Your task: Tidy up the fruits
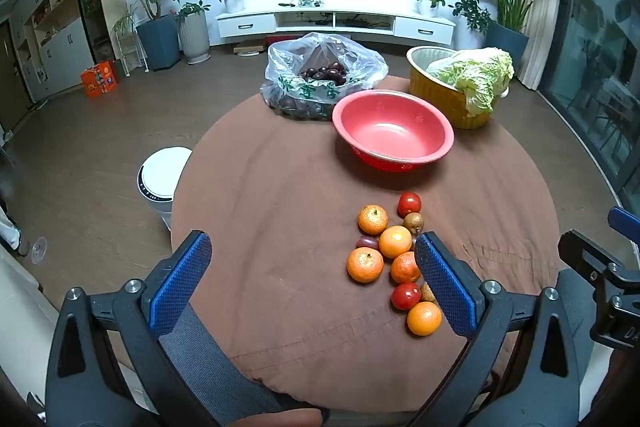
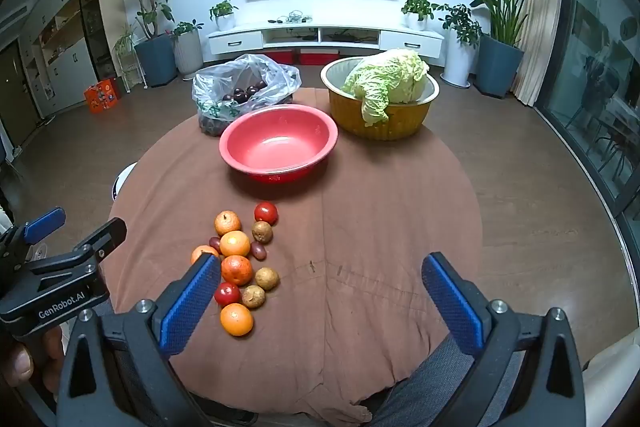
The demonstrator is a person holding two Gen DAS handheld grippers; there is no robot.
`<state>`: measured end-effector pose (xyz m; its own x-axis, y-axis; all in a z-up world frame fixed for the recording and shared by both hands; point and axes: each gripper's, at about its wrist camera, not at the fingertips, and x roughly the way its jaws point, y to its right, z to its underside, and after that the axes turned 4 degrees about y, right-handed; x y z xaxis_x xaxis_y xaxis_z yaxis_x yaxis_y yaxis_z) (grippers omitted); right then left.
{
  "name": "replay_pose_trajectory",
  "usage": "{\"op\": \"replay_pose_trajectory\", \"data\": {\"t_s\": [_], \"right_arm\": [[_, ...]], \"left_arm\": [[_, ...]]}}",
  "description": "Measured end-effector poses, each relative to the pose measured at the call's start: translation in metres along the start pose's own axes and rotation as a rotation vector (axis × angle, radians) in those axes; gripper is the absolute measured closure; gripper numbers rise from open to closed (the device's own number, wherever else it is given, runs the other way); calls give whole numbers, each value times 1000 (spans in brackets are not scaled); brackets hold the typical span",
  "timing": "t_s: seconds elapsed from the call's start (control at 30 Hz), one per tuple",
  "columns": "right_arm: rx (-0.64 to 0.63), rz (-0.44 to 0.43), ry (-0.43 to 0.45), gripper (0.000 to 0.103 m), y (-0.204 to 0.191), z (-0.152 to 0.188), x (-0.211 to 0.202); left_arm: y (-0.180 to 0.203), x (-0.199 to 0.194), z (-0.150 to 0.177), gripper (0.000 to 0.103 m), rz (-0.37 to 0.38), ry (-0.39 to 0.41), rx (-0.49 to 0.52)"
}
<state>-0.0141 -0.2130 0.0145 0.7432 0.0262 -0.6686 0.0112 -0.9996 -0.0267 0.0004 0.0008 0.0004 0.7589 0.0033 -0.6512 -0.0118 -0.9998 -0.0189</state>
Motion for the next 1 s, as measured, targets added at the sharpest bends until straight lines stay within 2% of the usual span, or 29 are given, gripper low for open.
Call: {"op": "replay_pose_trajectory", "data": {"t_s": [1.0], "right_arm": [[2, 0, -4, 0, 1, 1, 1]], "left_arm": [[2, 0, 1, 0, -2, 0, 0]]}}
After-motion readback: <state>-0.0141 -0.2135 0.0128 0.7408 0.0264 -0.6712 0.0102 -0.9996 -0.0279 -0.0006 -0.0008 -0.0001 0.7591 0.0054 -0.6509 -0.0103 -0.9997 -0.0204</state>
